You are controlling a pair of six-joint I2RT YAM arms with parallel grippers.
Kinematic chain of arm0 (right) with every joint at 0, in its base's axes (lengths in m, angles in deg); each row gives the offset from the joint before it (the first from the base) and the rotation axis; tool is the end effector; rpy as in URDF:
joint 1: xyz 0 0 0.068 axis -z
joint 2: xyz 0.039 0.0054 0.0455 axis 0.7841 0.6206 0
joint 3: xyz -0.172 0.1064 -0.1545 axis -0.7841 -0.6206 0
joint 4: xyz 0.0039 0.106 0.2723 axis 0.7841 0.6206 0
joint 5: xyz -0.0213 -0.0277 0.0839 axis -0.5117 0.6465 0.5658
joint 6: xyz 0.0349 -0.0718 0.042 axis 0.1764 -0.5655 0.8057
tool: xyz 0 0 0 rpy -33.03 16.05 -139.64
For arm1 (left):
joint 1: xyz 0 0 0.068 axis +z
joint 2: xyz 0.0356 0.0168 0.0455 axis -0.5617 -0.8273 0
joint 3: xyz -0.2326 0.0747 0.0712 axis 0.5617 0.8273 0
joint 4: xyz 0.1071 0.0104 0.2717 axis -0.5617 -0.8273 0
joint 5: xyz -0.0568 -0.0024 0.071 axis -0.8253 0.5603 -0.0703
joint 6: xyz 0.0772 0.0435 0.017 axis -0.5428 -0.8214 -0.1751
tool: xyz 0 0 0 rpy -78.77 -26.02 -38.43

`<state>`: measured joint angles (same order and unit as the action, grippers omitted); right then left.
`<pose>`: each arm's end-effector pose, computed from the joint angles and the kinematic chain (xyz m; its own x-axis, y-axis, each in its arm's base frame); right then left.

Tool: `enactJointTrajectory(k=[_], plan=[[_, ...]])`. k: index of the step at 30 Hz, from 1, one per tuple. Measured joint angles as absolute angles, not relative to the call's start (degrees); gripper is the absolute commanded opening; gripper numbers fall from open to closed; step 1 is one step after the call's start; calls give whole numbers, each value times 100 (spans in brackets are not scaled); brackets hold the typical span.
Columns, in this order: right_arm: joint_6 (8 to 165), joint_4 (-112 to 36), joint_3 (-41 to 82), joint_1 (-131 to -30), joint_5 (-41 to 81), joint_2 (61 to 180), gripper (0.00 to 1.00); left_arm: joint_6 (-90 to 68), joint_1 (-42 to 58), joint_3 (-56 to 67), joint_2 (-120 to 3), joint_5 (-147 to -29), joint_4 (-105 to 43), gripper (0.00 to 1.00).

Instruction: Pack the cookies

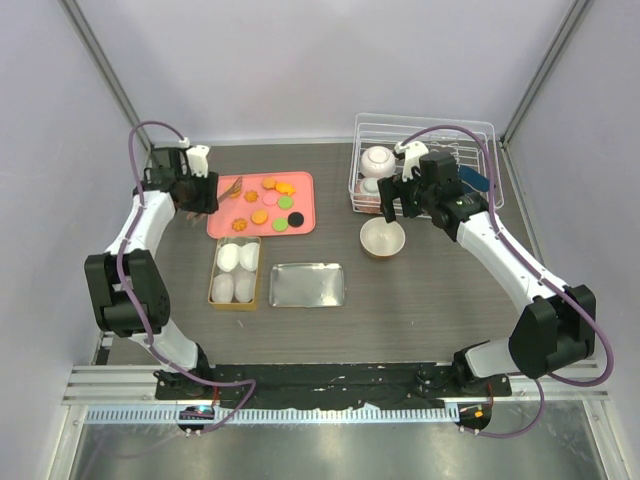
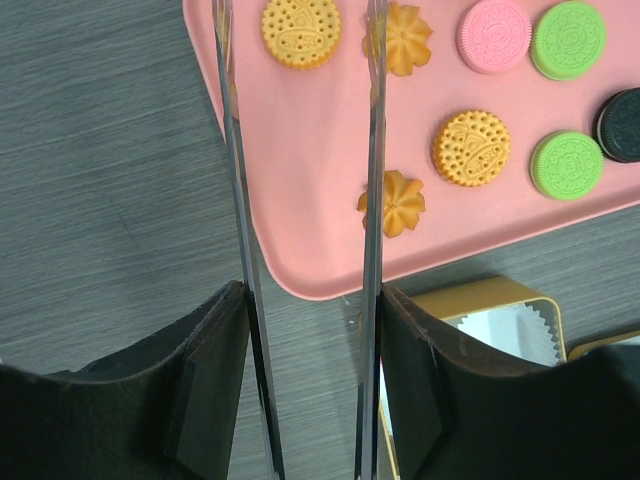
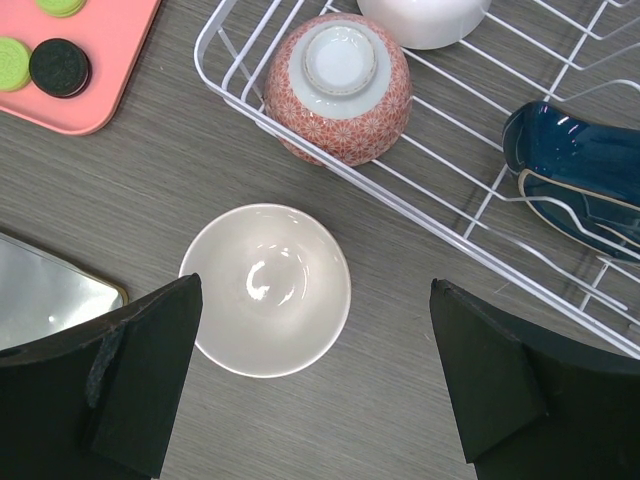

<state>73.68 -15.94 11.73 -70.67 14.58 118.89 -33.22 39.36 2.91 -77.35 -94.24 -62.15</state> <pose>0.3639 0.1289 0.2612 -0.5131 -0.2822 -0.8106 -0.4097 0.9104 -0.0576 0.4211 0.0180 0.2085 -0.7167 0.1182 -0.6873 0.2152 0.9749 -0.0568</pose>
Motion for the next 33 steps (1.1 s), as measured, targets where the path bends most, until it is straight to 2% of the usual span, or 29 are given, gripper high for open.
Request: enactJointTrajectory(k=[33], plan=[[7348,-1594,1173,-7067,1476,11889,100,-3333,3775,335,-8135,-9123,-6073,55]])
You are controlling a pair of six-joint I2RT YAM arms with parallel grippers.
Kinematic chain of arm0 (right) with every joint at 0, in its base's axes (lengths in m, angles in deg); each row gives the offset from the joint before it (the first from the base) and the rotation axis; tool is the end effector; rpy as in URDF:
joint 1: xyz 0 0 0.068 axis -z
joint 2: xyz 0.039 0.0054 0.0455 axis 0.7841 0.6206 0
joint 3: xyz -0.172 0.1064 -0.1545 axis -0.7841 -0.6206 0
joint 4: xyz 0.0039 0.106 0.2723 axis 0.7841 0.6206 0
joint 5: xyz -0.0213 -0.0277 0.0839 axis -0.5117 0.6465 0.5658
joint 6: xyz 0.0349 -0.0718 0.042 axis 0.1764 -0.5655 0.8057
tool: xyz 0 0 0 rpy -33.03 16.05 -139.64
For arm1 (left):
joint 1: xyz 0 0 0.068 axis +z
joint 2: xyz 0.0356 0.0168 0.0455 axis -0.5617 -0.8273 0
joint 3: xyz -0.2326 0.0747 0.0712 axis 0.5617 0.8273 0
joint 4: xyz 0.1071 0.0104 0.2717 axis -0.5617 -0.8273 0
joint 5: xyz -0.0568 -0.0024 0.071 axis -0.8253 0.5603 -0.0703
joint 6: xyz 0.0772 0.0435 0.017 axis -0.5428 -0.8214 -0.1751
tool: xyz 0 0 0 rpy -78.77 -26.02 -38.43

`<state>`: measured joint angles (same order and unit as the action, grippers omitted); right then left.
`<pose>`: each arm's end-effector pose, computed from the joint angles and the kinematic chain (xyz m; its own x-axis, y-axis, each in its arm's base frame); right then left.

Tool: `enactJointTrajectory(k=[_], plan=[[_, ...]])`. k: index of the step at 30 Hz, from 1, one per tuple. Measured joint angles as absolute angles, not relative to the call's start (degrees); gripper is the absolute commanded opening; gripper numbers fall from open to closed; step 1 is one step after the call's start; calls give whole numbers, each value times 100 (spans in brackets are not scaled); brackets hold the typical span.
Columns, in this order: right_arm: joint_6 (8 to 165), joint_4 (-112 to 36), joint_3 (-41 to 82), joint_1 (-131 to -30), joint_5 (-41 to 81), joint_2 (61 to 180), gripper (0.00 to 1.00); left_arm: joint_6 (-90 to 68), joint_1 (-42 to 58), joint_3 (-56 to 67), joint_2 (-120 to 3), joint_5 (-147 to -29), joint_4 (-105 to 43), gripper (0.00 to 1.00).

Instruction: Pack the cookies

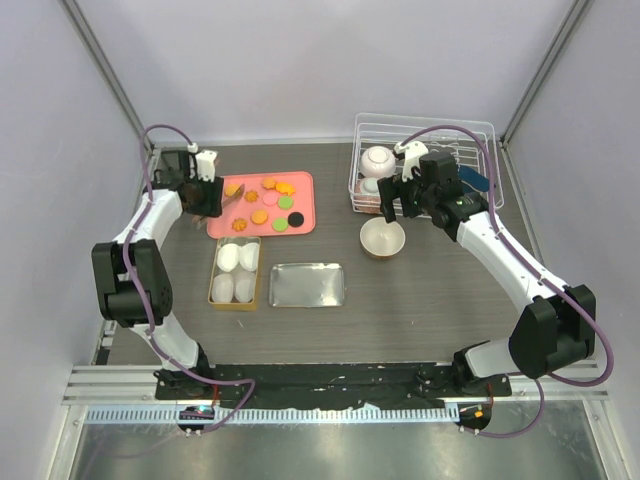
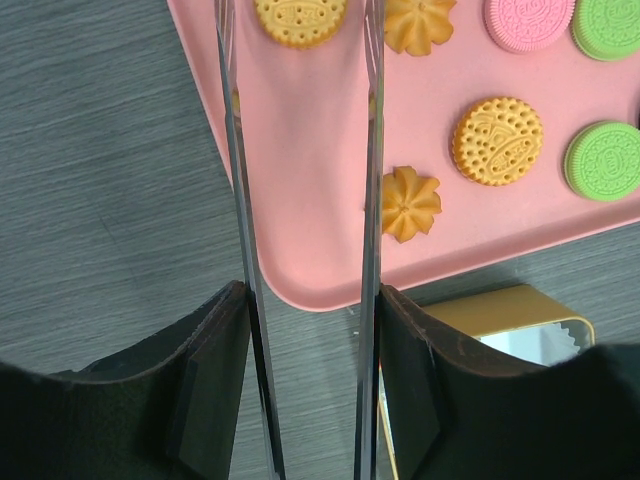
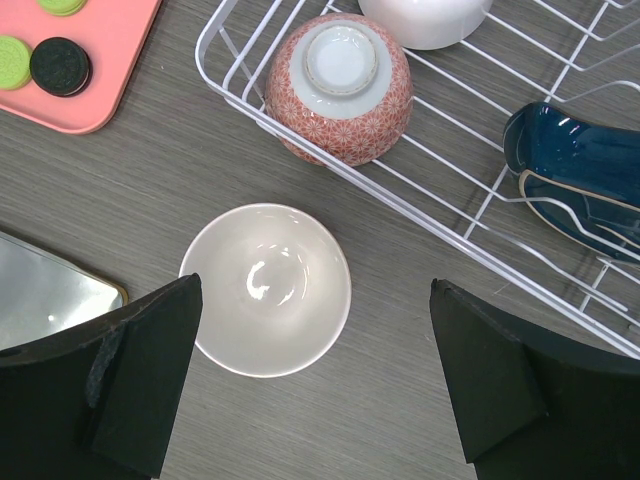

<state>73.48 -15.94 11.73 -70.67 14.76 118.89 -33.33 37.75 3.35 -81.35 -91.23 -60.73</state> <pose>0.3638 0.1292 0.2613 -0.5114 -0.2853 -0.8106 -0.4139 0.9084 -0.0586 0.4290 0.0108 0.1790 -0.7540 0.1398 -0.6418 0.2086 0.9775 -0.0321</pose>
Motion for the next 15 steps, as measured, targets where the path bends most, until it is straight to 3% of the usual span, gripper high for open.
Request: enactJointTrajectory(k=[15], plan=[[7348,-1592,1173,-7067,1476,11889,100,-3350,3766,333,-8275,-9101,-6044,48]])
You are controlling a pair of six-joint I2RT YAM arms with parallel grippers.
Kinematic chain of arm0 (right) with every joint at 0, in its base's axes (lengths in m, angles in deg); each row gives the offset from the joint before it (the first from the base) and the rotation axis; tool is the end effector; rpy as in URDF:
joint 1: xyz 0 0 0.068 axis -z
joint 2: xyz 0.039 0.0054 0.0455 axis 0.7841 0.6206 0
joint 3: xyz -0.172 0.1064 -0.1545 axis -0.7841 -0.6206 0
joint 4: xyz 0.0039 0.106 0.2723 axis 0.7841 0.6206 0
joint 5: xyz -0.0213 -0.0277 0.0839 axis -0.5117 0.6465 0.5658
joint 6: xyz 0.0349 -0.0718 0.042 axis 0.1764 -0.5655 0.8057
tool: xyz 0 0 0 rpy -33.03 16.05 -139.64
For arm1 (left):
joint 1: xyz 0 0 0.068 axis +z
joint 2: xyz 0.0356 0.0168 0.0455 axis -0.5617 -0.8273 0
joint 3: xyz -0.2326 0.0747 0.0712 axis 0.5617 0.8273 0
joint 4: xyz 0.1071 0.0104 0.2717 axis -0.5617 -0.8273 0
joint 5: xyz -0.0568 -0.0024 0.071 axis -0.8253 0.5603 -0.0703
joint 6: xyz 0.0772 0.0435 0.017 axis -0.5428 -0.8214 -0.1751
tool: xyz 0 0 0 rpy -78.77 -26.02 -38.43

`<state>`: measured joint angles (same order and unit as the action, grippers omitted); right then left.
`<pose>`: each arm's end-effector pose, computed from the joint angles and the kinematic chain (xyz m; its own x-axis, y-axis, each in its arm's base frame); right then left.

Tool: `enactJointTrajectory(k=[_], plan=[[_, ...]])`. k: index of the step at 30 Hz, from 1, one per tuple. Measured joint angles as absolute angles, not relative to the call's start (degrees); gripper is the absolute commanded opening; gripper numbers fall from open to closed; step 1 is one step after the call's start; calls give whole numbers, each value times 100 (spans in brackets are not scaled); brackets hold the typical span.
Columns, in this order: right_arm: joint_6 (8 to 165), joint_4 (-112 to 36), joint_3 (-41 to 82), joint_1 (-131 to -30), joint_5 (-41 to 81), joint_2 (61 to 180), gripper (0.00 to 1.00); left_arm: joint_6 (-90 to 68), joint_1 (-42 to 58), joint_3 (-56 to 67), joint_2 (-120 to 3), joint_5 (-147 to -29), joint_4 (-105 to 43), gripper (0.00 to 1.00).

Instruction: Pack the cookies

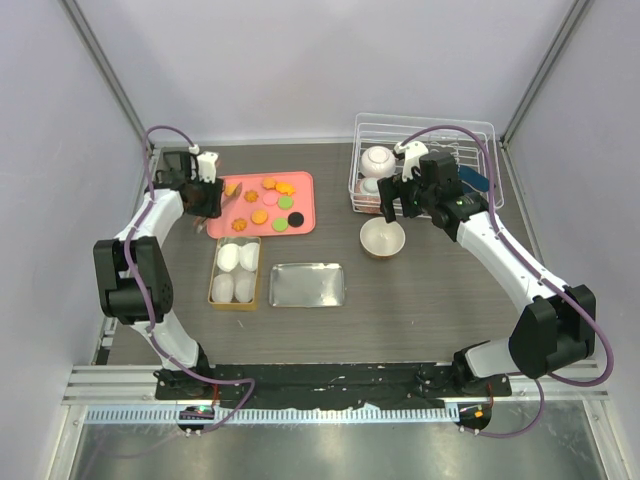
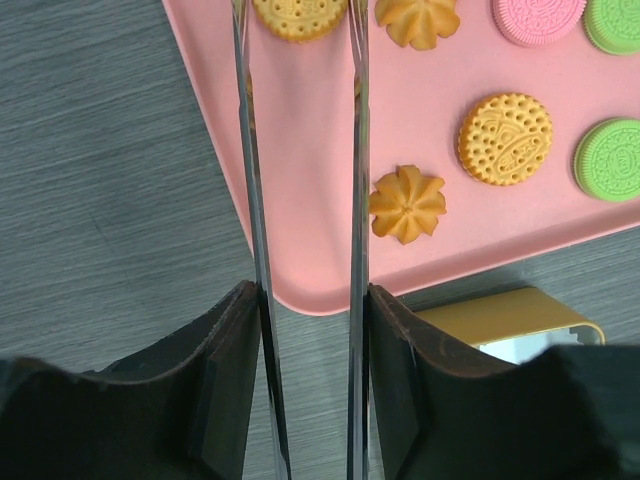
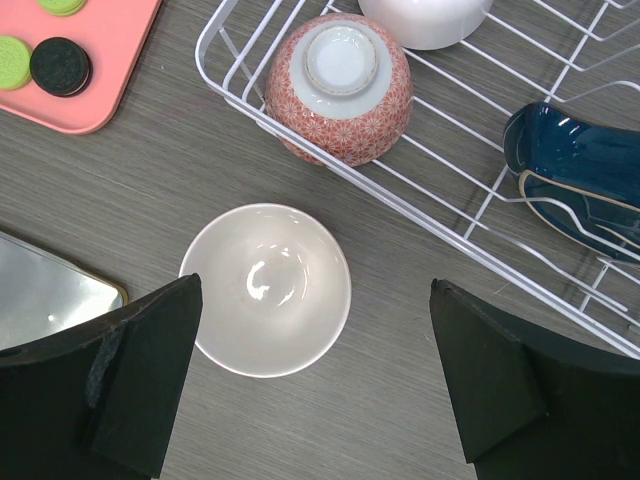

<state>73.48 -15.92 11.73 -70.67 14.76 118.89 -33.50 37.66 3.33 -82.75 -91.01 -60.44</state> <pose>0.3638 0.1292 0.2612 -0.5117 -0.2854 -0.8104 -0.4139 0.9084 -0.0585 0.4312 0.0106 0.1696 -0.7657 0.1432 -0.6271 0.2094 0.9773 -0.0325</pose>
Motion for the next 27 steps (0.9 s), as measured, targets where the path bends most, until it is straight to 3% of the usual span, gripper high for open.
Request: enactJointTrajectory(k=[13,27], plan=[[7346,-1592,1173,-7067,1480,11889,100,-3346,3766,510,-7989,-9118,-6073,32],[7348,-1592,1173,-7067,1493,11889,100,-3372,3766,964,-6258,-9254,-6352,31]])
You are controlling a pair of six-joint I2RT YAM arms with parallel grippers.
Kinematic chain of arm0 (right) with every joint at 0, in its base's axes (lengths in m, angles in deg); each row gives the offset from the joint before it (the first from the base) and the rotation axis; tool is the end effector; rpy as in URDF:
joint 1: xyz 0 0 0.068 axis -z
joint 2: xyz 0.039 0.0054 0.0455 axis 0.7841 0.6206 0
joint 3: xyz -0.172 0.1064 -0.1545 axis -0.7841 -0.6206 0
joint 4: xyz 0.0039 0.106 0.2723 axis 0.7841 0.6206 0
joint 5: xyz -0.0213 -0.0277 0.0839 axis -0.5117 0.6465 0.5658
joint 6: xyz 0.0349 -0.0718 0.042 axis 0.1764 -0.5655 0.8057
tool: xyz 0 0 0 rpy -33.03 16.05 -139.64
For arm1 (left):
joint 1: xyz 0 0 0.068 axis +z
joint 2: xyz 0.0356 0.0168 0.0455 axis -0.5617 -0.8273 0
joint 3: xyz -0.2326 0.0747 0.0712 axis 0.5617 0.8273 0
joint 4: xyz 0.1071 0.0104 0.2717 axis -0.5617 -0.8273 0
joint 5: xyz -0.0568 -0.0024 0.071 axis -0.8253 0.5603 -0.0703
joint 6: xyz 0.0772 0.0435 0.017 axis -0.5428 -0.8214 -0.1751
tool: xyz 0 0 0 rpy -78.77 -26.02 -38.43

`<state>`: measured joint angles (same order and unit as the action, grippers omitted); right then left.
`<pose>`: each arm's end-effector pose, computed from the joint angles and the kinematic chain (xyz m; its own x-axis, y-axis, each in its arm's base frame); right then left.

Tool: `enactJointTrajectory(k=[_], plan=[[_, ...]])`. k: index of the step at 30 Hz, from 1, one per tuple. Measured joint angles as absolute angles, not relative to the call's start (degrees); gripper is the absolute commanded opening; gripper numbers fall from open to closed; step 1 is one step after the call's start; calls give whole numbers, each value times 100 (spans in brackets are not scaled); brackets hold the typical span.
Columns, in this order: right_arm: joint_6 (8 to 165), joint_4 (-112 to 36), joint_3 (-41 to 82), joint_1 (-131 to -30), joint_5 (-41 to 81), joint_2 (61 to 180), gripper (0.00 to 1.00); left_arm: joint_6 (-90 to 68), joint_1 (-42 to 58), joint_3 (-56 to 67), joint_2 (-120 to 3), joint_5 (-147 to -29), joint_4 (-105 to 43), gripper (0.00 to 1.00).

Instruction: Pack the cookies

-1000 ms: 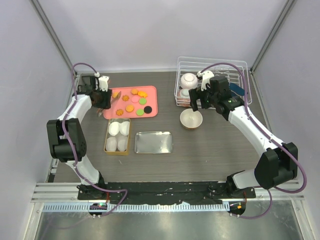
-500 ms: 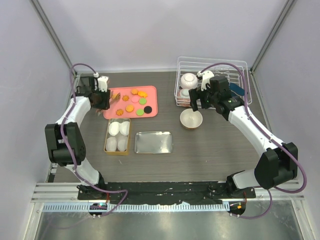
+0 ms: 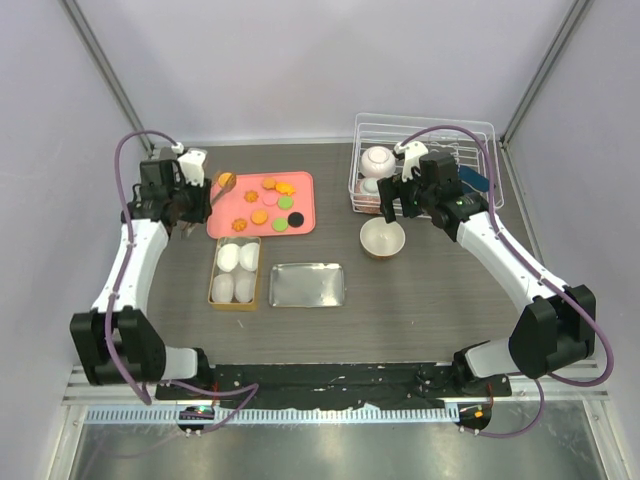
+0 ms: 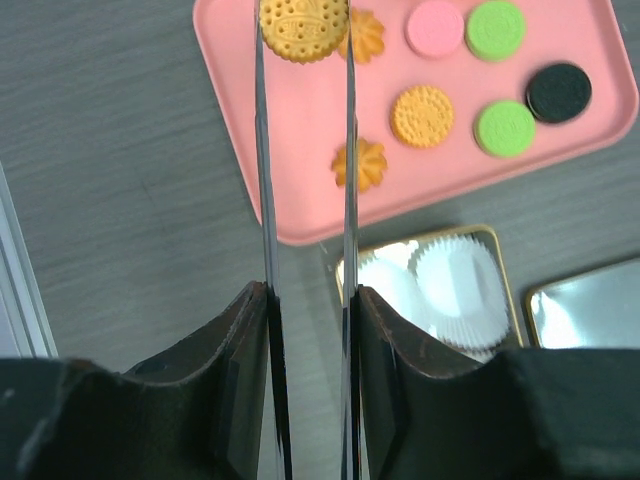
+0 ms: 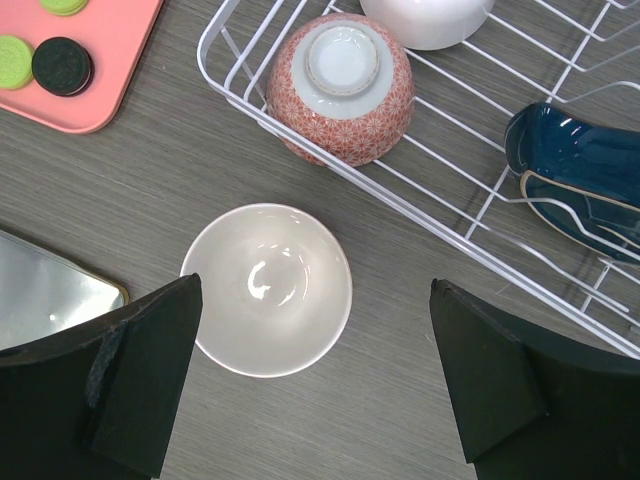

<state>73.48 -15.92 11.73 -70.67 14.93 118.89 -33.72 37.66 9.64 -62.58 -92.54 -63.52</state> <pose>0.3637 0.1294 0.2612 -0.5115 -0.2853 -0.8106 -0.4161 0.9075 -0.0568 0.3736 0.0050 0.2569 -0.6306 0.1541 -0.7607 0.2326 0.9726 0.0042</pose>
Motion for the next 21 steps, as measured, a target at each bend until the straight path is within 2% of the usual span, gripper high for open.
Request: enactJointTrajectory(k=[12,21], plan=[[7348,-1592,1173,-7067,1495,11889,100,-3615,3766,2142,-3880,-9400,-7447,33],[7348,-1592,1173,-7067,1495,11889,100,-3892,3766,2746,-3165,-9431,-8105,33]])
